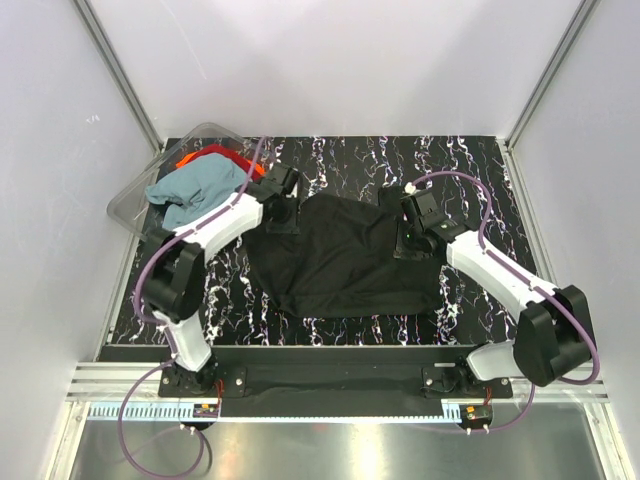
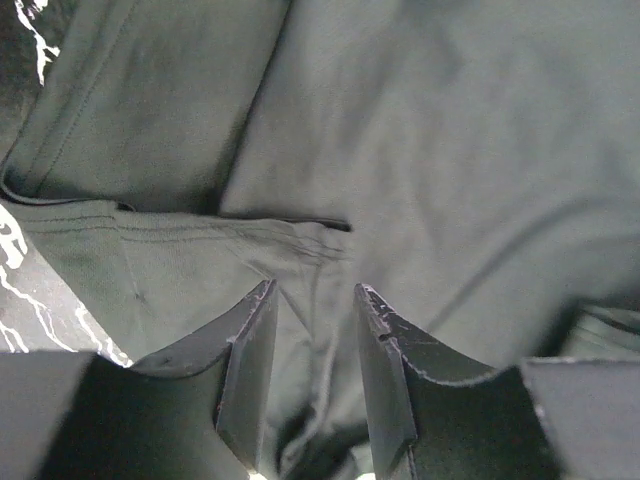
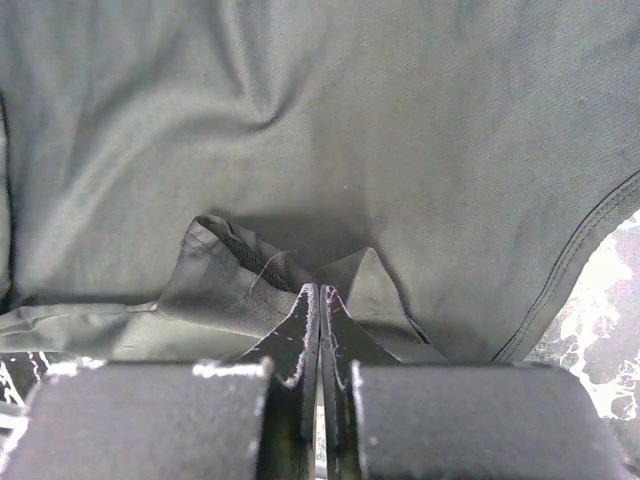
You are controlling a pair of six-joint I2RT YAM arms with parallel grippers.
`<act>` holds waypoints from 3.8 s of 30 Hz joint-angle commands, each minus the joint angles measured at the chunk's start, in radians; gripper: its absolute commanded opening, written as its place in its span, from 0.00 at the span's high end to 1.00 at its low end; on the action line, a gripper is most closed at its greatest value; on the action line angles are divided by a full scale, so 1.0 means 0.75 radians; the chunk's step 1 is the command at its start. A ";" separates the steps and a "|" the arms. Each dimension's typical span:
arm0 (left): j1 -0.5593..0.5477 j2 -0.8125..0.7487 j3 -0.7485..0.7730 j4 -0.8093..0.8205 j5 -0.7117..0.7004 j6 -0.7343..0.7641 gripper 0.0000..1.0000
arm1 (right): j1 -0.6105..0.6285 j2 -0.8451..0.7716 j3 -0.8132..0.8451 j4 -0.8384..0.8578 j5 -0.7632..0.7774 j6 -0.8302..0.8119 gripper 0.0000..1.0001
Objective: Fold and stack the t-shirts
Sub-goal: Flatten the tshirt out
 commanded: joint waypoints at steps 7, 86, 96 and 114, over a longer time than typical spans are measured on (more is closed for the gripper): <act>-0.056 0.208 0.163 -0.046 -0.156 0.089 0.57 | 0.010 -0.072 -0.023 0.064 -0.053 0.026 1.00; -0.214 0.322 0.226 -0.138 -0.336 0.023 0.73 | 0.010 0.020 -0.007 0.125 -0.109 0.026 1.00; -0.212 0.316 0.245 -0.144 -0.368 0.017 0.68 | 0.010 0.026 -0.004 0.125 -0.115 0.026 1.00; -0.212 0.359 0.230 -0.144 -0.358 0.001 0.84 | 0.010 0.018 -0.009 0.128 -0.113 0.022 1.00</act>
